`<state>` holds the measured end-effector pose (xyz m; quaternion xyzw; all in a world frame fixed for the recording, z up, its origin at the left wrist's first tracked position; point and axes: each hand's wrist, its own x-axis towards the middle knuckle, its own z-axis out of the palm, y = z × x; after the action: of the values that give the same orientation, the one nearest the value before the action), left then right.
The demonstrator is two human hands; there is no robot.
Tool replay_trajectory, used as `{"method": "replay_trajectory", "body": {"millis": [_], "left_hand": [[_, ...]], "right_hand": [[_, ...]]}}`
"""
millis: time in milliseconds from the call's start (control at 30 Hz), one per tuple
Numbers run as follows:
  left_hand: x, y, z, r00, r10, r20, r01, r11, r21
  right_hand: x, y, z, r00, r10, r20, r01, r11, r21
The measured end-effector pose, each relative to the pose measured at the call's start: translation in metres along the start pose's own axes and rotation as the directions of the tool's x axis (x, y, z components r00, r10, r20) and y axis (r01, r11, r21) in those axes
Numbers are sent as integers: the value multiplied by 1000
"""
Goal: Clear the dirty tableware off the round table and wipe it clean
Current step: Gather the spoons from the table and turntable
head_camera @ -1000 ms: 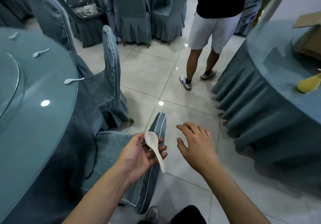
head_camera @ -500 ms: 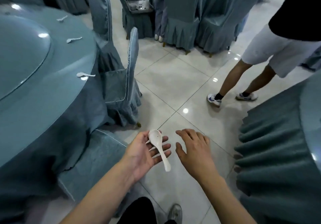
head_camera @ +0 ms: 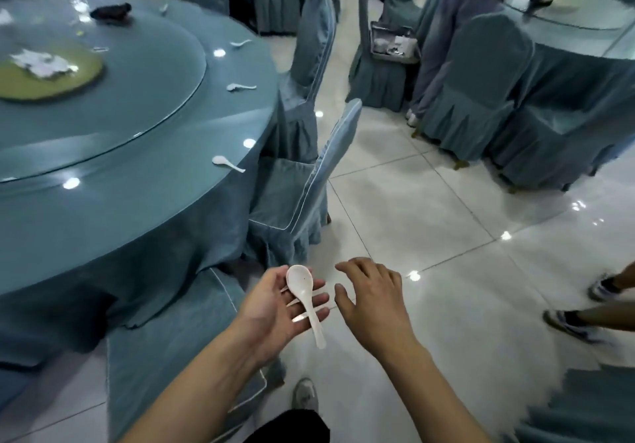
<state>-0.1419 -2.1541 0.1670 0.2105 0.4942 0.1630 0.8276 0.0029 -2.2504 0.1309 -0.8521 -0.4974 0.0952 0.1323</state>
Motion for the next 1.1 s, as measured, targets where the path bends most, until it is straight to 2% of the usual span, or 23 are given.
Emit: {"method": "replay_trajectory", "body": {"millis": [233,433,567,700,833,1100], "left_hand": [[42,51,30,995,69,-76,-78,989,-125],[84,101,49,970,145,-194,-189,955,-229],[115,129,59,941,178,-287,-267,913,-308],[140,140,56,908,192,-372,-344,848,-403],[159,147,46,881,149,-448,-379,791,-481],[202,199,6,840,84,-537,-418,729,-541]], "right_hand": [[98,7,-7,988,-150,43,150,989,2],[199,-1,-7,942,-322,90,321,947,25],[264,-5,-4,887,-447,118,447,894,34],[324,-17,6,809,-547,216,555,831,26],[376,-43,24,730,-626,274,651,759,-1],[470,-110,89,650,-670,358,729,683,-44]]}}
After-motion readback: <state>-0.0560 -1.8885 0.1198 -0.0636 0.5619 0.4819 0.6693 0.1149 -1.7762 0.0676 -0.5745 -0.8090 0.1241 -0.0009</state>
